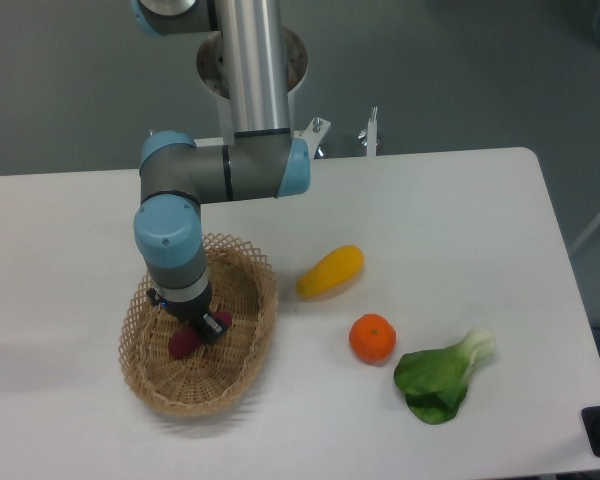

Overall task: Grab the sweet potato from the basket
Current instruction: 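Lower the gripper onto the sweet potato and close the fingers on it, then lift the held sweet potato out of the basket and carry it away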

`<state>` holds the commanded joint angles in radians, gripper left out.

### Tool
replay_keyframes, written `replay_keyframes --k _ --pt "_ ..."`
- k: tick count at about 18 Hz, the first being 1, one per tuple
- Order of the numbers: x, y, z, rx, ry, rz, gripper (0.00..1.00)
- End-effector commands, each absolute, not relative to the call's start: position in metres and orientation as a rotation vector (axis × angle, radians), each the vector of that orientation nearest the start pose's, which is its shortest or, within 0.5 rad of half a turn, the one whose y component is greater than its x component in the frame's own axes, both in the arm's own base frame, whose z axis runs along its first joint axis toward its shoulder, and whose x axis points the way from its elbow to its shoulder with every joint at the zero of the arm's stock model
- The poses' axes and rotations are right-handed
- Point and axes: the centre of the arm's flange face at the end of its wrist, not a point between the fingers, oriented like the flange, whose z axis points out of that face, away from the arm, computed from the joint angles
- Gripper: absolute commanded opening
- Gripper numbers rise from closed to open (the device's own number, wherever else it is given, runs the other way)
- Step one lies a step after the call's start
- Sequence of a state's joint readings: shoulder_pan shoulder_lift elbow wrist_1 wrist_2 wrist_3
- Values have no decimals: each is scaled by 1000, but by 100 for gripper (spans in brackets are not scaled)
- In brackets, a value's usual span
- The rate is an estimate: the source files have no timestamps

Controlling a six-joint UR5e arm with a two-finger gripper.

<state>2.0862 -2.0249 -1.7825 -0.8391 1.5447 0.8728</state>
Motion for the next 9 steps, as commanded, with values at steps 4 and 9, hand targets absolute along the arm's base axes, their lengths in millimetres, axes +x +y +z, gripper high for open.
replay_keyframes --k 4,9 --pt "-181 591 220 -3010 543 54 25" --pt "-209 593 271 -2952 488 132 25"
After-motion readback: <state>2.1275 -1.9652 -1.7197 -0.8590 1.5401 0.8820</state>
